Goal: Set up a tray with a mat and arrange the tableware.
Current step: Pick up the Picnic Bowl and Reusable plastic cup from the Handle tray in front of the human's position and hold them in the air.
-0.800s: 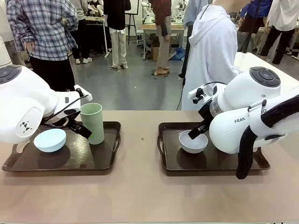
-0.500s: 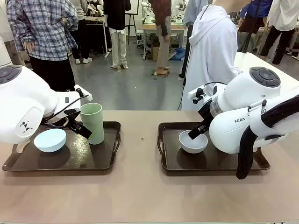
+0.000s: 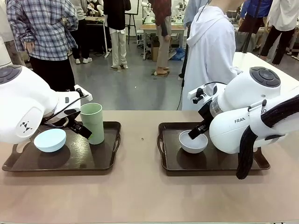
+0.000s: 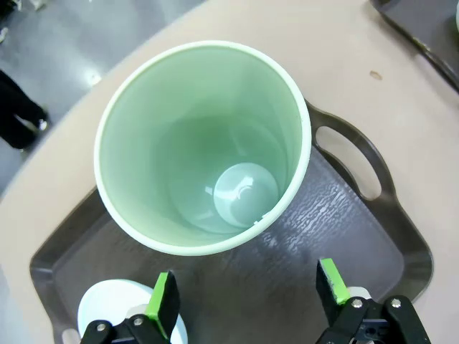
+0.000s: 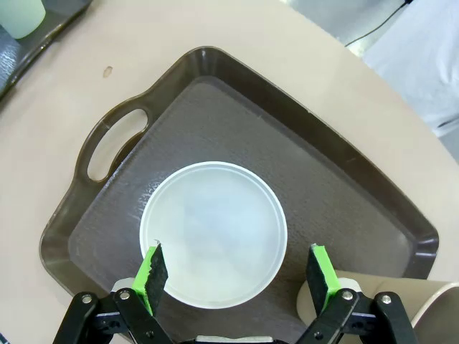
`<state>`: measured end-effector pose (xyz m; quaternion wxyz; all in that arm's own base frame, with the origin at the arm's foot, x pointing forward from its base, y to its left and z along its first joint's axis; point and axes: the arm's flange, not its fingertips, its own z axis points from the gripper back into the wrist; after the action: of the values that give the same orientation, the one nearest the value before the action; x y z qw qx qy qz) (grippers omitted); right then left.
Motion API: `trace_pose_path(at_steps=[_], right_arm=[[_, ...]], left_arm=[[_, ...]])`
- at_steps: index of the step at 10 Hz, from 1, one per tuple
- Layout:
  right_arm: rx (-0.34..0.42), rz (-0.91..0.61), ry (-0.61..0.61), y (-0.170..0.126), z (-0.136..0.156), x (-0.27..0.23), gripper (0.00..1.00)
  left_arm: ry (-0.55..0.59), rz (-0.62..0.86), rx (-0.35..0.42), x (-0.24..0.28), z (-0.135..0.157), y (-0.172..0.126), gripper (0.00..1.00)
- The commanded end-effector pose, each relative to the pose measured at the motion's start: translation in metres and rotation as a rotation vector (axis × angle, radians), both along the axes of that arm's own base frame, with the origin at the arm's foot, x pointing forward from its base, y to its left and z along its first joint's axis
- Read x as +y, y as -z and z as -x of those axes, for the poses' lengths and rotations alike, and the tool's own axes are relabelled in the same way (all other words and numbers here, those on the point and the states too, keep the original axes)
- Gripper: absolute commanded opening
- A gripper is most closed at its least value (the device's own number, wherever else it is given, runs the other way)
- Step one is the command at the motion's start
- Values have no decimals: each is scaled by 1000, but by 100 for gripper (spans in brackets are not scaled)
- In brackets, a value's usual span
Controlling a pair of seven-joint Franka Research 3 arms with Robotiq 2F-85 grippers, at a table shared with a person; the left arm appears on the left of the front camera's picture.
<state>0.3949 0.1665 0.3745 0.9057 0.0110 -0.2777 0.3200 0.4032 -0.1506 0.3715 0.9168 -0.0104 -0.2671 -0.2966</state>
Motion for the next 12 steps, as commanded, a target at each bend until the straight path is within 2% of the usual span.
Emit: trace_pose_path(at_steps=[1, 8, 10, 12], right_arm=[[0, 0, 0, 0, 0, 0, 100], [0, 0, 0, 0, 0, 0, 100], [6, -11, -14, -38, 22, 15, 100], [42, -1, -4, -72, 47, 23, 100]], left_arm=[[0, 0, 0, 0, 0, 0, 100], [0, 0, 0, 0, 0, 0, 100], [37, -19, -40, 12, 31, -42, 100], [31, -37, -9, 15, 61, -79, 100]])
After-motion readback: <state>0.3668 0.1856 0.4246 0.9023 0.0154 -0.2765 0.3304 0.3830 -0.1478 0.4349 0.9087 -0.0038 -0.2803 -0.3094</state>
